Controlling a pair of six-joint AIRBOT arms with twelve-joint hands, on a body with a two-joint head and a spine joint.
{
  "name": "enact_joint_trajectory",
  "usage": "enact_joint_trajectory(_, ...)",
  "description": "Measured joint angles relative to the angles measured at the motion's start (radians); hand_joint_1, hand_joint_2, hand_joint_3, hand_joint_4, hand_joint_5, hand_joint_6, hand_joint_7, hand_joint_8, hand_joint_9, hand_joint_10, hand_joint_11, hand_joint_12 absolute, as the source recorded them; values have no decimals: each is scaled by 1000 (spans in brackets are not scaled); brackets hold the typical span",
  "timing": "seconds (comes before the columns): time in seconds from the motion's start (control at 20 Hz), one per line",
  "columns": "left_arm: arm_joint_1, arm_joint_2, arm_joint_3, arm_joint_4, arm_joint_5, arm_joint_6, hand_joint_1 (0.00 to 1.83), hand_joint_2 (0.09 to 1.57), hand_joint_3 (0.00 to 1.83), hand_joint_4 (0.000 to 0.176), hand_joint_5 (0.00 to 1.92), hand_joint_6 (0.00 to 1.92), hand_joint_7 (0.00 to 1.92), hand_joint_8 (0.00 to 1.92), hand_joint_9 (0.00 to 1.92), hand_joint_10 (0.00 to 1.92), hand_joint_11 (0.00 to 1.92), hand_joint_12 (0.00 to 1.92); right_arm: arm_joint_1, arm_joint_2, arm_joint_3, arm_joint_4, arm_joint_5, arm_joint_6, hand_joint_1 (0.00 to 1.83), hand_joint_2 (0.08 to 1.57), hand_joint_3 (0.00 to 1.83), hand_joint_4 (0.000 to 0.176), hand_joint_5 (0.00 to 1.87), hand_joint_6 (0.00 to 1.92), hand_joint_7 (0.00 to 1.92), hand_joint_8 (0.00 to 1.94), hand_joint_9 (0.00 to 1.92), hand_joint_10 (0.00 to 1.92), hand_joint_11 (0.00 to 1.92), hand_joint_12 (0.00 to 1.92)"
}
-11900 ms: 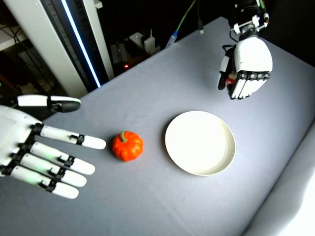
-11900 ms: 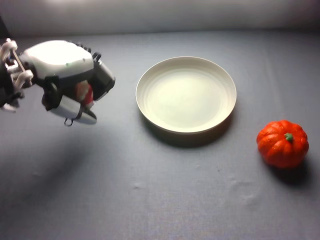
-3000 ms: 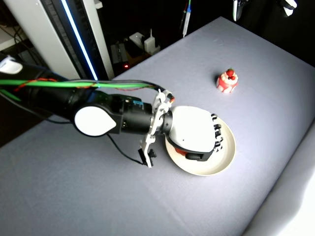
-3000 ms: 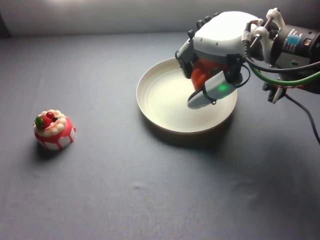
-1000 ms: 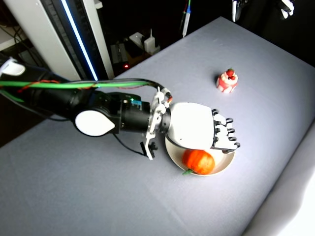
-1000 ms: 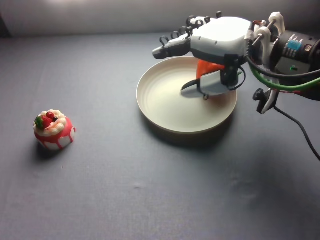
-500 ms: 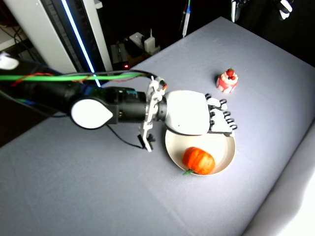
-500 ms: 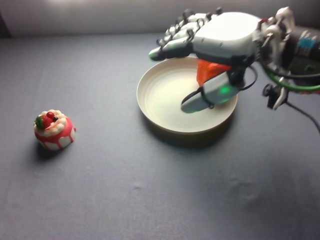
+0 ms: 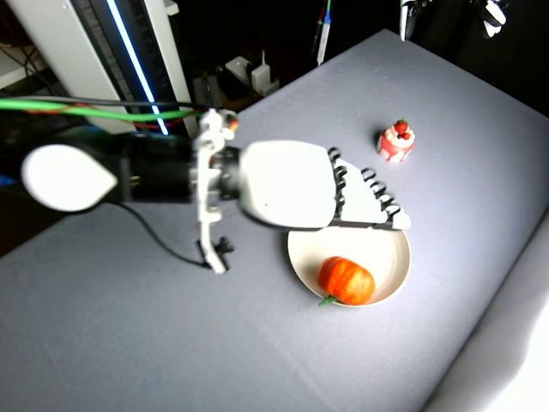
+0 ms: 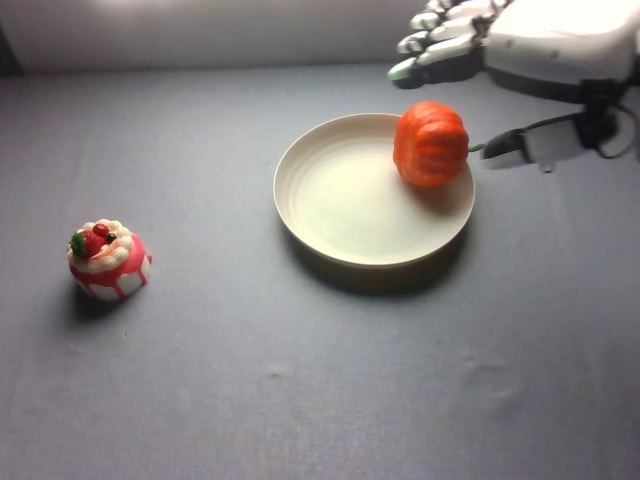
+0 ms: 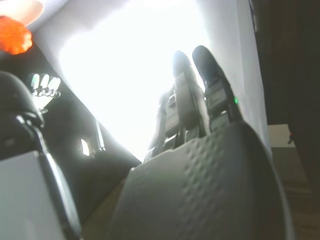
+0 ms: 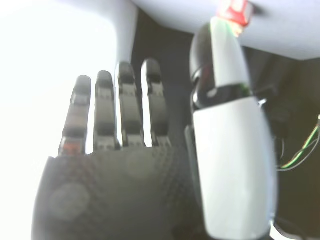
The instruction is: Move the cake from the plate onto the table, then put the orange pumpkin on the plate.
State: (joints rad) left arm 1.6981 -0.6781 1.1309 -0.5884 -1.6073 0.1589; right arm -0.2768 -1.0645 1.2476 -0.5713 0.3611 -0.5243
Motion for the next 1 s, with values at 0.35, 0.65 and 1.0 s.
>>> enact_joint_trajectory(0.35,49,-7,-14,-54,-8,1,1093,785,0,0,65,1,52,3,344,5,0,832,0,163,-119,56,-22,-93,1165,1068,0,0,454,2,327,10,219,11,0,621)
enact_joint_trajectory(0.65,60,-21,-15,-75,-21,-1,1081,805,1,0,58,0,43,0,235,15,0,500,-22,275,-178,330,-59,-398,994,1048,0,0,480,2,414,1,321,4,0,791)
enact_joint_trajectory(1.0,94,-46,-5,-136,-1,-1,1158,818,5,0,38,4,0,0,170,7,0,0,-109,303,-177,585,-97,-600,951,1033,0,0,458,0,402,0,283,1,0,531)
